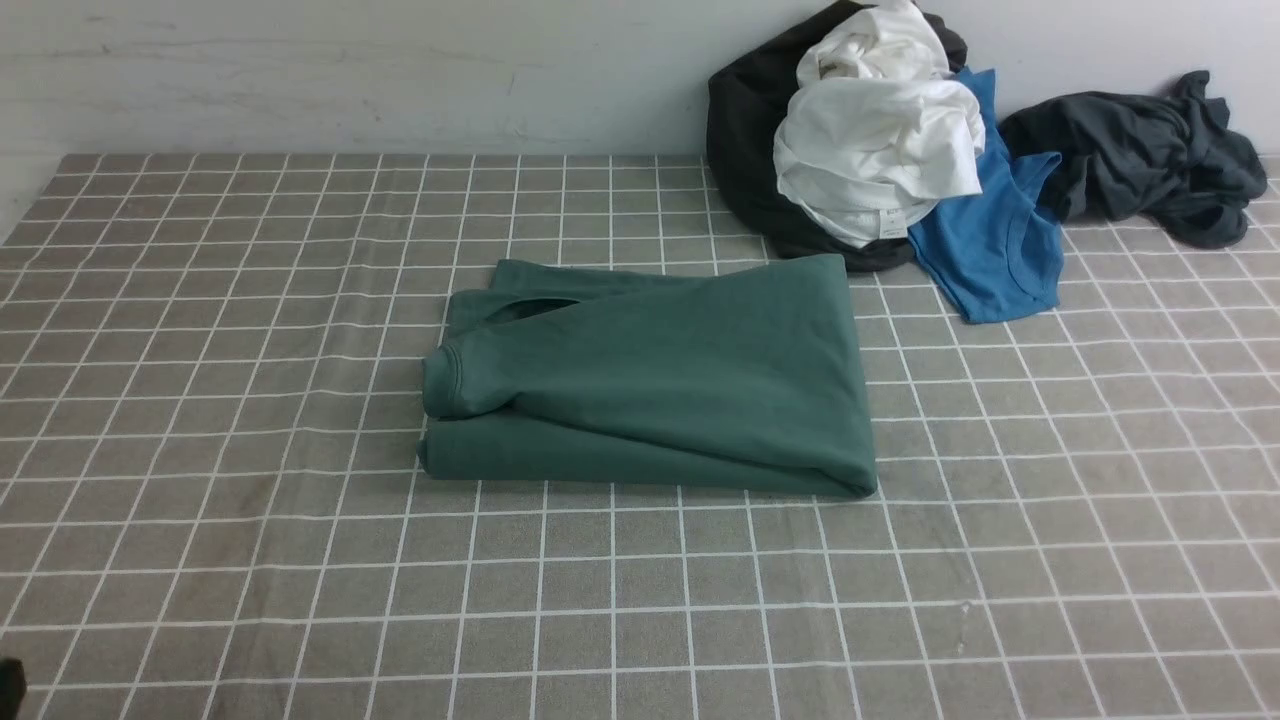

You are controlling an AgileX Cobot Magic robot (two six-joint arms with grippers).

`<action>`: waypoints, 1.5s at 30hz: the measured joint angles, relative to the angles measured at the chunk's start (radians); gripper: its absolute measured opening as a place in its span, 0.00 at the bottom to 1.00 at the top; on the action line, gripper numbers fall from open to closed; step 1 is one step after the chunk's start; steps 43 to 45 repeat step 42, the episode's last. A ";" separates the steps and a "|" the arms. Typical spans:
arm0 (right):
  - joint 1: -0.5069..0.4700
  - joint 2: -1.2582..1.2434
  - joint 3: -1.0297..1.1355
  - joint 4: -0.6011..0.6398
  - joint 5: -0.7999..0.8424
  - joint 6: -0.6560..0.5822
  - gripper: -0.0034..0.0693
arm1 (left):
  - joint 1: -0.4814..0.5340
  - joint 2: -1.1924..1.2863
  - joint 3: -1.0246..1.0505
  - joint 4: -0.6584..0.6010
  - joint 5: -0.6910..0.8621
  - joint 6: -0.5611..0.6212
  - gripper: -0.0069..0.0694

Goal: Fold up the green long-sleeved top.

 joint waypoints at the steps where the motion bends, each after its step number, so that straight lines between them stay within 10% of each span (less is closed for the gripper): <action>1: 0.000 0.000 0.000 0.000 0.000 0.000 0.03 | 0.000 0.000 0.000 -0.002 0.008 0.000 0.09; 45: 0.000 0.000 0.000 0.000 0.000 0.000 0.03 | 0.000 0.000 -0.001 -0.025 0.046 0.008 0.09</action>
